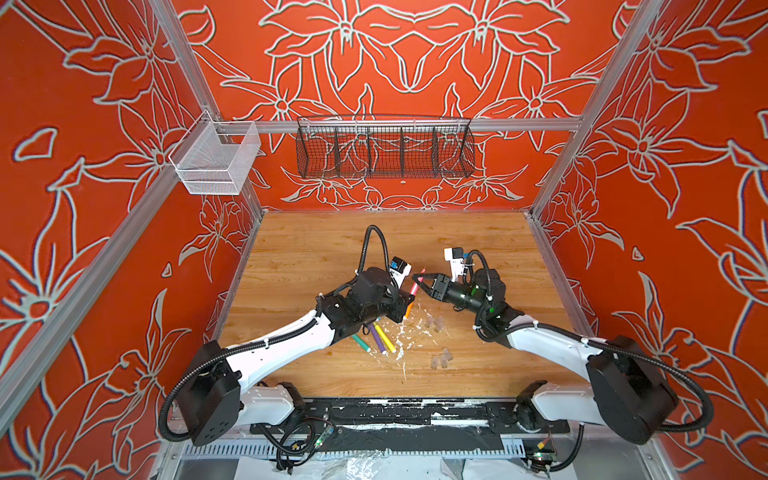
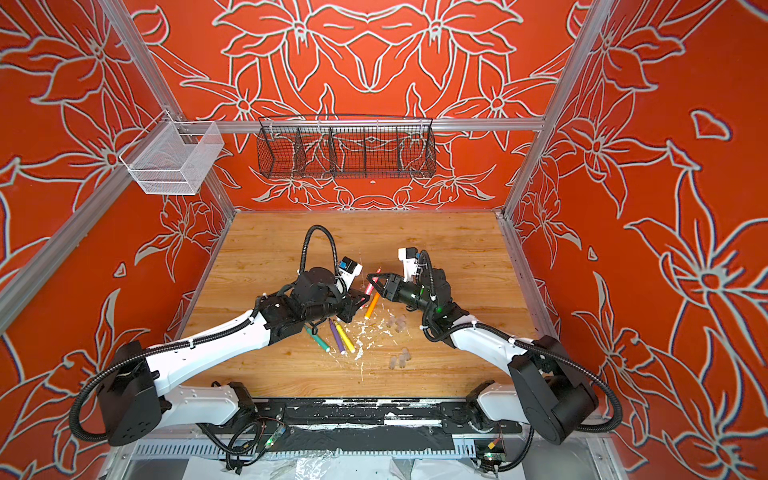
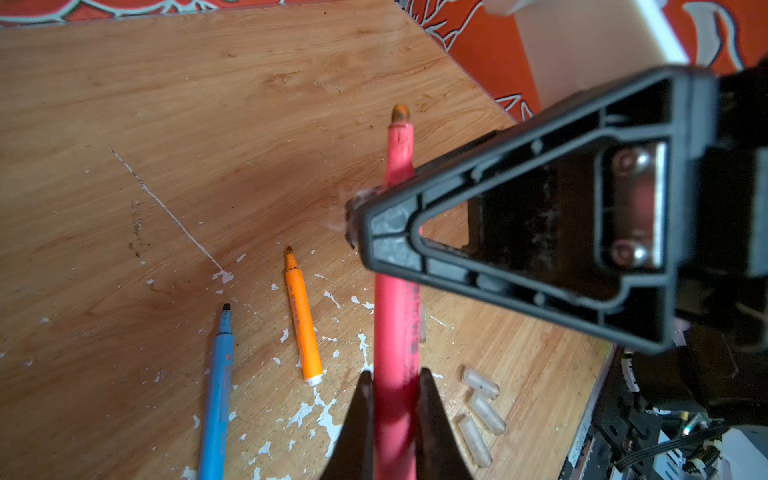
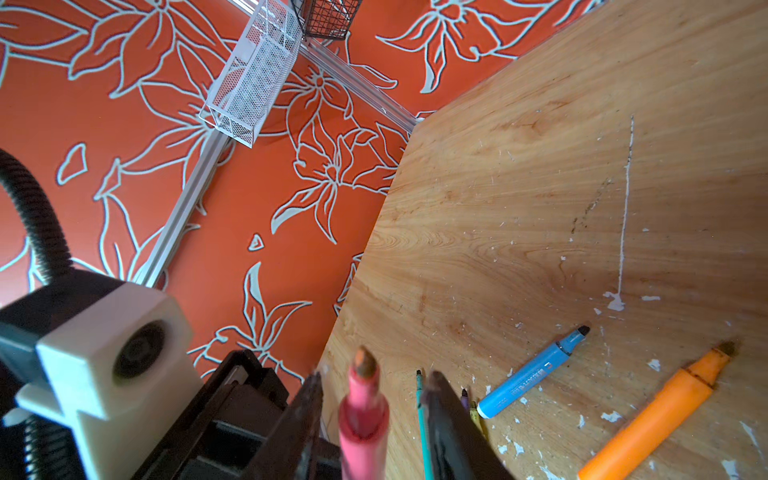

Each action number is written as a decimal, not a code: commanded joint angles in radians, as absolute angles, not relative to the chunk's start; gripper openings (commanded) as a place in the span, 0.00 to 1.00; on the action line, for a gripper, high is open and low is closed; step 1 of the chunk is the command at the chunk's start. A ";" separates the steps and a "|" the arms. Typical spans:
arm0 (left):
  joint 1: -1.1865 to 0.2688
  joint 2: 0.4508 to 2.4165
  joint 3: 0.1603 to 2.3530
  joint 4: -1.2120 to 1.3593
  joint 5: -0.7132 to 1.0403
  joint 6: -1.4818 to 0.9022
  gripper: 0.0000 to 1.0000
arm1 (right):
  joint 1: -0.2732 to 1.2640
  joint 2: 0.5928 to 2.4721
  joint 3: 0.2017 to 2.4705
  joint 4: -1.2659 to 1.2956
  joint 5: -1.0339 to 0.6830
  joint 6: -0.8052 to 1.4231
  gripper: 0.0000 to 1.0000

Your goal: Insert the pens into the pen caps

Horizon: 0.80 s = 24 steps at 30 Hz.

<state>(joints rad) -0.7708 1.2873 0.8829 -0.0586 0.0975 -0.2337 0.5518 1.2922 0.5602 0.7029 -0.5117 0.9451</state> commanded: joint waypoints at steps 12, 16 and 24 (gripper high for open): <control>-0.775 1.274 0.846 0.012 0.058 -0.209 0.31 | 0.606 1.240 0.549 0.721 -0.453 0.991 0.05; -0.775 1.276 0.801 0.103 -0.003 -0.218 0.24 | 0.644 1.210 0.547 0.706 -0.421 0.979 0.04; -0.775 1.219 0.674 0.274 0.114 -0.136 0.22 | 0.702 1.185 0.524 0.719 -0.371 1.005 0.03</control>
